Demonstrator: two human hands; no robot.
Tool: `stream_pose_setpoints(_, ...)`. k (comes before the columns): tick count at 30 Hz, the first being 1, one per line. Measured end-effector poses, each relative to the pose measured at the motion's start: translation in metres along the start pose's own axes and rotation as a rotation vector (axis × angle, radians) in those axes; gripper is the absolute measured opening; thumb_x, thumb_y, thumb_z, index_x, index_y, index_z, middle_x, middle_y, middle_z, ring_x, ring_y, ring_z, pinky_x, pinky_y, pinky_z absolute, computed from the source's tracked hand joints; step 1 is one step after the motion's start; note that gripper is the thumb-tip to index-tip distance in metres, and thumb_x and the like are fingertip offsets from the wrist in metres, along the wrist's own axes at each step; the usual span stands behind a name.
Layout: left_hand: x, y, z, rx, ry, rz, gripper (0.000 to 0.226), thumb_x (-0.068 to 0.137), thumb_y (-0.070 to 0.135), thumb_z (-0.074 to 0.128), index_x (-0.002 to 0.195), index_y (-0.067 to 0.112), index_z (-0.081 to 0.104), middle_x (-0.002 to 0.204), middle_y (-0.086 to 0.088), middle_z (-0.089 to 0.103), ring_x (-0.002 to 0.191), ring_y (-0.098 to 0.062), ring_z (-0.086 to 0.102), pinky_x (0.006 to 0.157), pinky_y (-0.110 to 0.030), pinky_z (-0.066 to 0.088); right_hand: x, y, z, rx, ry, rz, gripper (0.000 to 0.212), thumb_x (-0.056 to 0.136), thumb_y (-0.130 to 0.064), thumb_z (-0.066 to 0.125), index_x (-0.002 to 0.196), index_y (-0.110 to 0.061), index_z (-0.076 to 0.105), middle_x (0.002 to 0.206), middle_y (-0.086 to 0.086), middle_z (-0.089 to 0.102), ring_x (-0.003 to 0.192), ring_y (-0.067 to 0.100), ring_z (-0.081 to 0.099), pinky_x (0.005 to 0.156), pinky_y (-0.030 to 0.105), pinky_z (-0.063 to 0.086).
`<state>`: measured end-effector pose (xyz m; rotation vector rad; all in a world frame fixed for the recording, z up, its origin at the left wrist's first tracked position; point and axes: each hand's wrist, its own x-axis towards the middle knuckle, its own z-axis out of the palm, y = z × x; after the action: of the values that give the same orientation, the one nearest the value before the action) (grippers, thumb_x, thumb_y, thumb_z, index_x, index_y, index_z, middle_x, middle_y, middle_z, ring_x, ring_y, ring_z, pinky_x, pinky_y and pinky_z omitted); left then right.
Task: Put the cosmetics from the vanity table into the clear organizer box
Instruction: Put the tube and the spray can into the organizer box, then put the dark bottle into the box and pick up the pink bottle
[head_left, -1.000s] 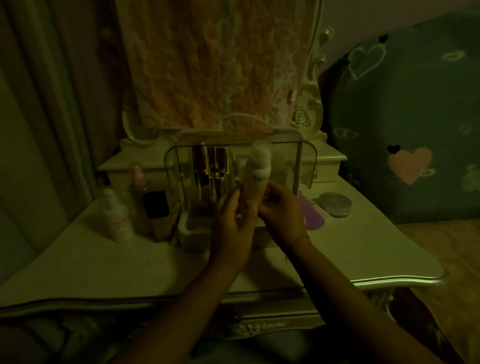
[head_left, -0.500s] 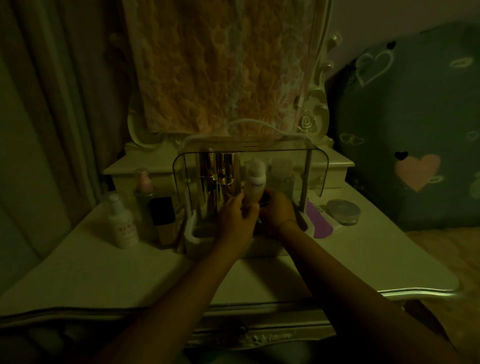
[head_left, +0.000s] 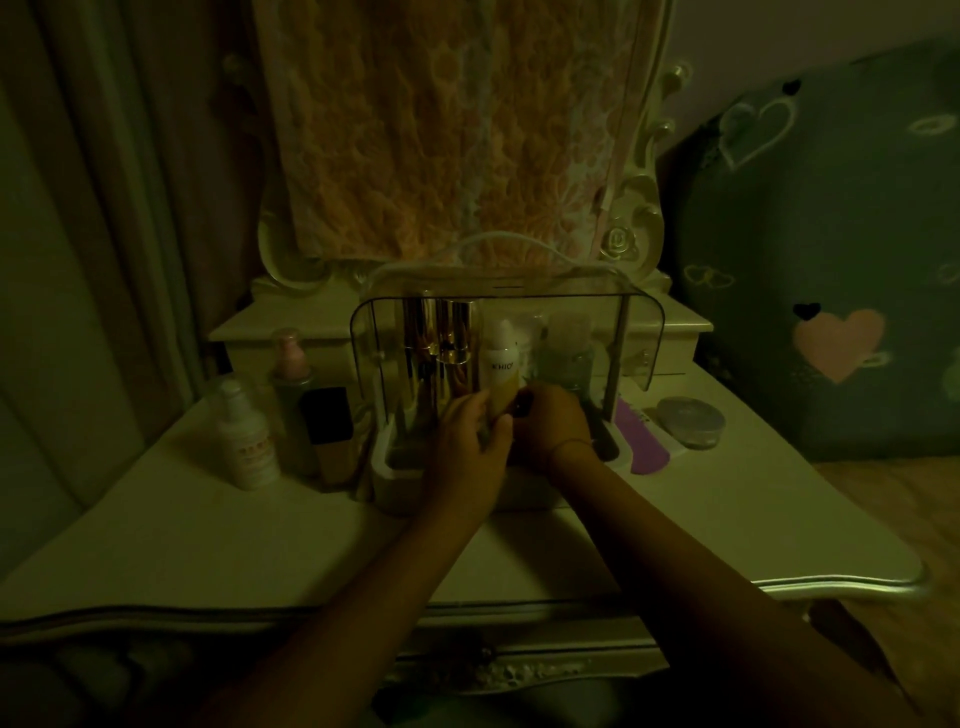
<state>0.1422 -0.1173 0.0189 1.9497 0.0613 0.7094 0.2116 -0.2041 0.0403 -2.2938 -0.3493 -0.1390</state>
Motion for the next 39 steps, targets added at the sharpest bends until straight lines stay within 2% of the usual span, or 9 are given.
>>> stream_pose_setpoints(4,-0.003,0.000,-0.005,-0.012,0.003,-0.026,0.043,0.090,0.022,0.053,0.131,0.013,0.045,0.135,-0.007,0.046,0.118,-0.021,0.050,0.095,-0.040,0.046,-0.001,-0.001,0.002,0.034,0.018,0.005,0.019,0.081,-0.016,0.064,0.098,-0.008,0.063,0.099,0.010,0.068,0.090,0.022,0.062,0.082,0.033,0.050)
stream_pose_setpoints(10,-0.019,0.001,-0.020,-0.080,0.021,-0.026,0.040,0.090,0.019,0.053,0.129,0.016,0.047,0.134,-0.005,0.048,0.110,-0.009,0.048,0.079,-0.008,0.037,-0.006,-0.001,0.002,0.041,0.057,0.006,0.029,0.081,-0.026,0.065,0.105,-0.009,0.060,0.103,0.011,0.067,0.094,0.026,0.062,0.083,0.038,0.052)
stream_pose_setpoints(15,-0.045,-0.007,-0.060,-0.082,0.140,0.066,0.032,0.088,0.022,0.056,0.108,0.046,0.050,0.116,0.007,0.057,0.110,-0.010,0.055,0.086,-0.028,0.048,-0.042,-0.002,0.007,0.097,0.373,-0.164,0.041,0.078,-0.025,0.069,0.114,-0.013,0.055,0.114,0.008,0.060,0.104,0.022,0.057,0.083,0.032,0.049)
stream_pose_setpoints(17,-0.050,-0.014,-0.080,-0.056,0.234,0.078,0.031,0.086,0.020,0.058,0.107,0.043,0.051,0.114,0.005,0.058,0.104,-0.006,0.057,0.079,-0.020,0.050,-0.066,-0.007,0.014,0.141,0.444,-0.287,0.037,0.075,-0.023,0.072,0.107,-0.015,0.056,0.107,0.006,0.059,0.099,0.019,0.055,0.080,0.027,0.046)
stream_pose_setpoints(20,-0.048,-0.023,-0.105,-0.043,0.381,0.019,0.027,0.084,0.025,0.062,0.109,0.034,0.054,0.103,0.013,0.058,0.093,0.003,0.058,0.065,-0.010,0.047,-0.095,-0.026,0.028,0.257,0.378,-0.344,0.030,0.076,-0.025,0.071,0.101,-0.021,0.055,0.102,-0.002,0.056,0.093,0.011,0.053,0.078,0.023,0.047)
stream_pose_setpoints(24,-0.038,-0.036,-0.122,-0.080,0.457,-0.118,0.027,0.085,0.026,0.061,0.110,0.029,0.051,0.106,0.009,0.057,0.090,-0.005,0.056,0.069,-0.022,0.044,-0.113,-0.054,0.051,0.375,0.188,-0.370,0.027,0.078,-0.022,0.070,0.103,-0.017,0.059,0.100,-0.002,0.060,0.088,0.009,0.057,0.077,0.021,0.049)
stream_pose_setpoints(30,-0.031,-0.055,-0.129,-0.147,0.363,-0.289,0.035,0.088,0.019,0.056,0.123,0.017,0.049,0.113,-0.001,0.057,0.099,-0.017,0.056,0.079,-0.032,0.045,-0.109,-0.082,0.080,0.305,0.042,-0.405,0.037,0.085,-0.021,0.061,0.121,-0.014,0.055,0.115,0.007,0.062,0.101,0.018,0.059,0.089,0.034,0.049)
stream_pose_setpoints(35,-0.028,-0.063,-0.133,-0.109,0.314,-0.344,0.034,0.090,0.024,0.053,0.123,0.016,0.051,0.110,-0.003,0.059,0.101,-0.020,0.056,0.085,-0.038,0.047,-0.091,-0.094,0.087,0.211,0.085,-0.372,0.036,0.085,-0.027,0.059,0.120,-0.019,0.055,0.111,0.005,0.064,0.098,0.022,0.060,0.082,0.034,0.050)
stream_pose_setpoints(39,-0.026,-0.063,-0.135,-0.096,0.285,-0.336,0.035,0.091,0.025,0.052,0.123,0.013,0.053,0.117,-0.008,0.061,0.104,-0.023,0.058,0.085,-0.039,0.048,-0.074,-0.097,0.088,0.121,0.087,-0.364,0.043,0.082,-0.028,0.063,0.122,-0.020,0.053,0.109,0.007,0.066,0.103,0.025,0.056,0.087,0.037,0.045)
